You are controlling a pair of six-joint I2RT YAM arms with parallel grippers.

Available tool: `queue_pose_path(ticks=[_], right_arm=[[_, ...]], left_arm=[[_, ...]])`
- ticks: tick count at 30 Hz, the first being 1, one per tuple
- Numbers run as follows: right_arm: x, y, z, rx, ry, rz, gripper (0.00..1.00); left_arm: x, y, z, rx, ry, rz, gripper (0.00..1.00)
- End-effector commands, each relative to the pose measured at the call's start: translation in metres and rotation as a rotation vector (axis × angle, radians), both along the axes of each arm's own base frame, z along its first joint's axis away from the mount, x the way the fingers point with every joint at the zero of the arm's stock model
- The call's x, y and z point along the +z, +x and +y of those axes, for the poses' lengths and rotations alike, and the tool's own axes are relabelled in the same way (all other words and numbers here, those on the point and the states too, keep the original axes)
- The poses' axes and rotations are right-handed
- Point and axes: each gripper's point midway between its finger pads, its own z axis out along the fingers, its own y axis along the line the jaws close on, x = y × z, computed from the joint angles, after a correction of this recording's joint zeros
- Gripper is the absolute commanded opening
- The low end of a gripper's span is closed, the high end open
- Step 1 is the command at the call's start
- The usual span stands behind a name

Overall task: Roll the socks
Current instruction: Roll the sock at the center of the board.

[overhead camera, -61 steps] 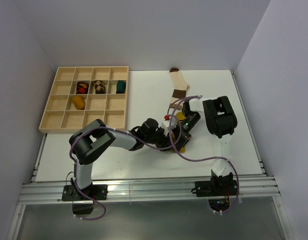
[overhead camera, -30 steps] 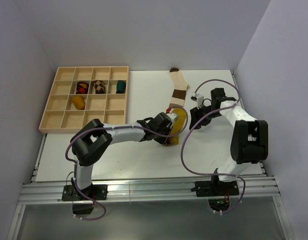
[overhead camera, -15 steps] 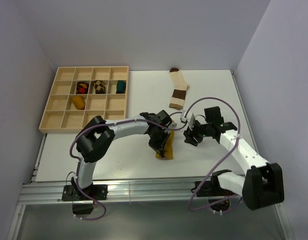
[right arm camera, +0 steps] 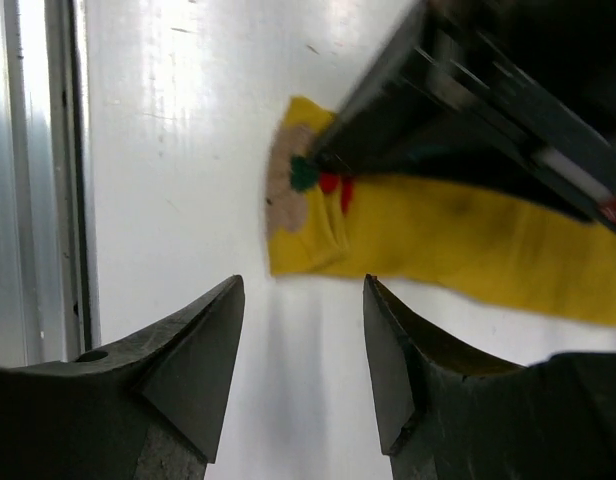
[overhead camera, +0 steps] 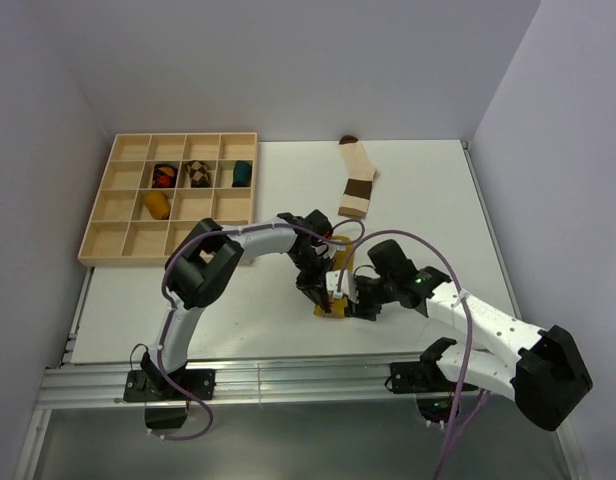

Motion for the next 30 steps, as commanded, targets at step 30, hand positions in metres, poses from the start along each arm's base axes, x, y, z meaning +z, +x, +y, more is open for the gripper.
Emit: queue_pose_path(ticks=[30], right_arm=[[-0.027,0.007,0.037,0.035,-0.044,-0.383,0.56]], left_arm=[[-0.027,-0.003,0.007,0.031,0.019,0.104,0.01]])
